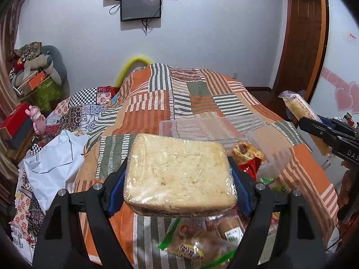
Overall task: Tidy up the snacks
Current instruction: 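Carry the bread slab and wafer roll pack over the box and release them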
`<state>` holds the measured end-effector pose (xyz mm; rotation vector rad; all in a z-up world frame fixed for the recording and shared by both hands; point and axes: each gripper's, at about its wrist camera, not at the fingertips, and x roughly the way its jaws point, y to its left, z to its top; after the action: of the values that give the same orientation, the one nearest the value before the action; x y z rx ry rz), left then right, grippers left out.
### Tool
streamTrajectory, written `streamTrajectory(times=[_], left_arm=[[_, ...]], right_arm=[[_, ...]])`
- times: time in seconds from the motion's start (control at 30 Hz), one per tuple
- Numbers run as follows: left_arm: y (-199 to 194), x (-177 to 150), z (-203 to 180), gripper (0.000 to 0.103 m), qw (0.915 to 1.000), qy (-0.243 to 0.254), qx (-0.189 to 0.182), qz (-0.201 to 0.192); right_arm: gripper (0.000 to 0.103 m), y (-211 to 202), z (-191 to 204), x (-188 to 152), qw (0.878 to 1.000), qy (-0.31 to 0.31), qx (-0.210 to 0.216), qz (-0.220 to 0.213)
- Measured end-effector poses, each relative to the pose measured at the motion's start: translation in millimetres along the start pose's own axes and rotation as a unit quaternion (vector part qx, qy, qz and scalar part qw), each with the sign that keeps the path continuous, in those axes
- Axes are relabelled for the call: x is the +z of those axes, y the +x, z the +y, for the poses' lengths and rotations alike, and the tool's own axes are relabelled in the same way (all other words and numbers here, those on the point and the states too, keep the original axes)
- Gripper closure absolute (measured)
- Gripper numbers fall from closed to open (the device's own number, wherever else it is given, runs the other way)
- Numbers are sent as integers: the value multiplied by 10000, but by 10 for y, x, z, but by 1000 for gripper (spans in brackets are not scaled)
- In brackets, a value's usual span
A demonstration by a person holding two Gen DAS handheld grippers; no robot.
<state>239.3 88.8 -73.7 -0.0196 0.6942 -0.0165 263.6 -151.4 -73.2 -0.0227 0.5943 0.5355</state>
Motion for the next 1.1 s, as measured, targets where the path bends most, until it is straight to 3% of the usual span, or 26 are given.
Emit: streamTrajectory(times=[0.4,0.77,0.97,1.1], left_arm=[[569,110,13,24,9992,17,52,393],[955,149,-18,24,9967,39,-119,803],[1110,162,30,24,9938,-217,-419,1007],[1195,169,-3,24,9934,-118,-388,1077]], right_arm=[[60,414,-10,46,9995,-111,120,287],[61,817,27,21,9970,-290,112,707],[61,985,12,7,9951,-296,181,930],[61,1094,25,-22,9932,-325,219,1100]])
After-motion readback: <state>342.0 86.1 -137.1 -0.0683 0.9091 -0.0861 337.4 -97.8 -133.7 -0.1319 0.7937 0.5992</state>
